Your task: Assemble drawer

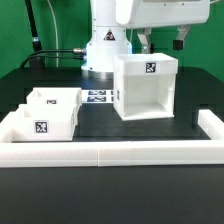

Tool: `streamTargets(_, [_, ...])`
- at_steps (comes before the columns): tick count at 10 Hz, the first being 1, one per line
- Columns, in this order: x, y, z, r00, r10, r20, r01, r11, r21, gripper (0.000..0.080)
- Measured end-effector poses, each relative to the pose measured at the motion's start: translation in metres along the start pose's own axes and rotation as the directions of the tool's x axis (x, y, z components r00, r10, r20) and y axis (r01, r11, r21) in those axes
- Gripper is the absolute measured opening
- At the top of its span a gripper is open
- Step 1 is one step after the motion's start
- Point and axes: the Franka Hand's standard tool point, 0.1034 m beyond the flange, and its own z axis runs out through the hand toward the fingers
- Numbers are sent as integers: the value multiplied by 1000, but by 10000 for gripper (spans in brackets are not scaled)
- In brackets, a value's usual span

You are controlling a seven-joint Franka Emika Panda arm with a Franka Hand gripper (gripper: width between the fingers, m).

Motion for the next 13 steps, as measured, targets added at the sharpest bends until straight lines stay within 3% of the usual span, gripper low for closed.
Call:
streamTargets(3, [-27,-25,6,979,203,-13,-203,979,-9,649])
streamTargets(5, [-29,-44,3,971,241,-14,-241,971,-9,649])
streamTargets(7, [-39,-61,14,970,244,0,-244,970,-3,649])
streamTargets(9, [-40,-70,22,971,238,1,-238,971,2,649])
streamTargets(13, [-45,-70,42,965,261,25,-262,965,17,649])
